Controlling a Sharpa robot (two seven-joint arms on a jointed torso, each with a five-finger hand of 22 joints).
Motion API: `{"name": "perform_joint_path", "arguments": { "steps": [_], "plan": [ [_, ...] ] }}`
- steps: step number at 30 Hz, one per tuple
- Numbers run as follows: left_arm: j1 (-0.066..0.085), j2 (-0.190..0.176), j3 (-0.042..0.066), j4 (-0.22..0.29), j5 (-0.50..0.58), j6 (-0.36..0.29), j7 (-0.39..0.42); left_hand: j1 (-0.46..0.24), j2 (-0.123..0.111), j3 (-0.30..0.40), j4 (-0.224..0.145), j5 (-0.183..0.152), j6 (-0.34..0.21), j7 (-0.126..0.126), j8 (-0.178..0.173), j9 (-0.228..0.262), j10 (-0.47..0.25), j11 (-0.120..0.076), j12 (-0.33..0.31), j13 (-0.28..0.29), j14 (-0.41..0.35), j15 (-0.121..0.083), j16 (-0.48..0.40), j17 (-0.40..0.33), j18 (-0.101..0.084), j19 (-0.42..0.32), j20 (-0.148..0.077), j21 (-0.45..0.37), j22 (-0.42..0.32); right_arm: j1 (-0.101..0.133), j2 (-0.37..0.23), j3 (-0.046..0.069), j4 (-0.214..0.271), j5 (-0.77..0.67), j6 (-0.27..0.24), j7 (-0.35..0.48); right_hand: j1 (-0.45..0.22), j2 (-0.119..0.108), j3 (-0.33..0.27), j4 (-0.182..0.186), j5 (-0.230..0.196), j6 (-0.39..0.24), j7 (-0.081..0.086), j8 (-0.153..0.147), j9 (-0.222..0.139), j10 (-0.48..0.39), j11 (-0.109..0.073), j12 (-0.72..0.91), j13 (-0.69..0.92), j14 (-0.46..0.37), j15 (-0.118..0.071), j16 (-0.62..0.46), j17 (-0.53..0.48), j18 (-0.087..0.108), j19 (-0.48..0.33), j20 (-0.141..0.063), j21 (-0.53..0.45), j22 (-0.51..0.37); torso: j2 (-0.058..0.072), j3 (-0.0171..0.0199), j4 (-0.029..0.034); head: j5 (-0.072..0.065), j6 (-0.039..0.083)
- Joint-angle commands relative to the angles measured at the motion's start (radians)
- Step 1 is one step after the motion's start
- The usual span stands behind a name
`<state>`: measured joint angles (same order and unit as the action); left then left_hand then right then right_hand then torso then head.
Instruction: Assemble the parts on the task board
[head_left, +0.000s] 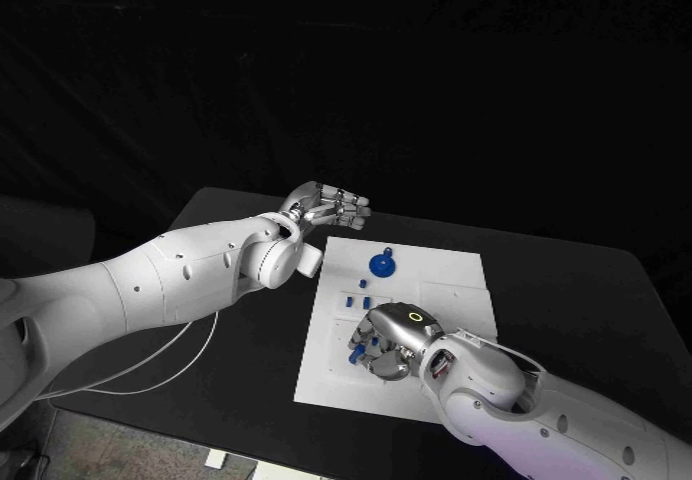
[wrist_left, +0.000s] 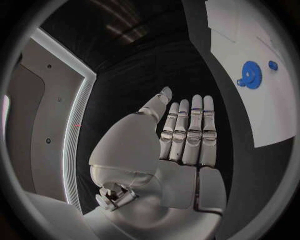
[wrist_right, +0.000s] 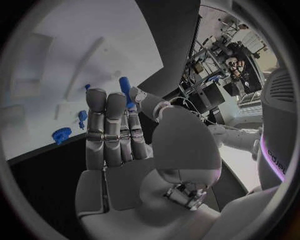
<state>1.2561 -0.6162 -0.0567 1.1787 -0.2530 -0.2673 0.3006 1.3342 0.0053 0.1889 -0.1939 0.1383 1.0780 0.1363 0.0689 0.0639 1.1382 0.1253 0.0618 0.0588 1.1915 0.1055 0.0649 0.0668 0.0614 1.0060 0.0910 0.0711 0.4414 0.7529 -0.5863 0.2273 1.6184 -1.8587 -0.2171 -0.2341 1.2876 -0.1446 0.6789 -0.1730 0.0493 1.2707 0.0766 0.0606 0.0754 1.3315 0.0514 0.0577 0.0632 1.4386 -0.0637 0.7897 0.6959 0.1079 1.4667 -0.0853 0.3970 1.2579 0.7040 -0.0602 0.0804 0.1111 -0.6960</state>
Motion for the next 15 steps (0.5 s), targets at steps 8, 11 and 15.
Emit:
{"name": "perform_joint_path", "arguments": {
  "steps": [8,11,15],
  "plan": [
    [0.000,0.003,0.001,0.000,0.008,0.016,0.011,0.008,0.012,-0.012,0.009,-0.005,-0.005,-0.003,-0.002,0.000,-0.008,-0.002,-0.002,-0.001,-0.006,0.002,-0.004,-0.001,0.001,0.012,-0.002,0.000,-0.024,-0.001,0.007,-0.013,-0.019,-0.046,0.002,-0.006,0.002,0.008,0.003,-0.006,0.006,0.010,0.000,0.004,0.001,0.036,-0.030,0.003,0.001,0.003,-0.005,-0.004,0.002,0.020,0.040,-0.004,0.002,0.002,0.001,0.0017,0.0005,0.003,-0.006],
    [0.000,0.003,0.001,0.000,0.008,0.017,0.011,0.008,0.012,-0.012,0.009,-0.005,-0.005,-0.003,-0.002,0.000,-0.008,-0.002,-0.002,-0.001,-0.006,0.002,-0.004,-0.001,0.001,0.012,-0.002,0.000,-0.024,-0.001,0.009,-0.015,-0.023,-0.054,-0.002,-0.012,0.001,0.008,0.006,-0.008,0.006,0.010,0.000,0.004,0.001,0.036,-0.030,0.003,0.001,0.003,-0.005,-0.004,0.003,0.020,0.040,-0.004,0.002,0.003,0.001,0.0015,0.0014,0.003,-0.007],
    [0.000,0.002,0.001,0.000,0.008,0.017,0.011,0.008,0.012,-0.012,0.009,-0.005,-0.005,-0.003,-0.002,0.000,-0.008,-0.002,-0.002,-0.001,-0.006,0.002,-0.004,-0.001,0.001,0.012,-0.002,0.000,-0.024,-0.001,0.011,-0.017,-0.026,-0.064,-0.007,-0.018,0.001,0.008,0.006,-0.008,0.006,0.010,0.000,0.004,0.001,0.036,-0.030,0.003,0.001,0.003,-0.005,-0.004,0.003,0.020,0.040,-0.004,0.002,0.003,0.001,0.0005,0.0010,0.004,-0.009]
  ]
}}
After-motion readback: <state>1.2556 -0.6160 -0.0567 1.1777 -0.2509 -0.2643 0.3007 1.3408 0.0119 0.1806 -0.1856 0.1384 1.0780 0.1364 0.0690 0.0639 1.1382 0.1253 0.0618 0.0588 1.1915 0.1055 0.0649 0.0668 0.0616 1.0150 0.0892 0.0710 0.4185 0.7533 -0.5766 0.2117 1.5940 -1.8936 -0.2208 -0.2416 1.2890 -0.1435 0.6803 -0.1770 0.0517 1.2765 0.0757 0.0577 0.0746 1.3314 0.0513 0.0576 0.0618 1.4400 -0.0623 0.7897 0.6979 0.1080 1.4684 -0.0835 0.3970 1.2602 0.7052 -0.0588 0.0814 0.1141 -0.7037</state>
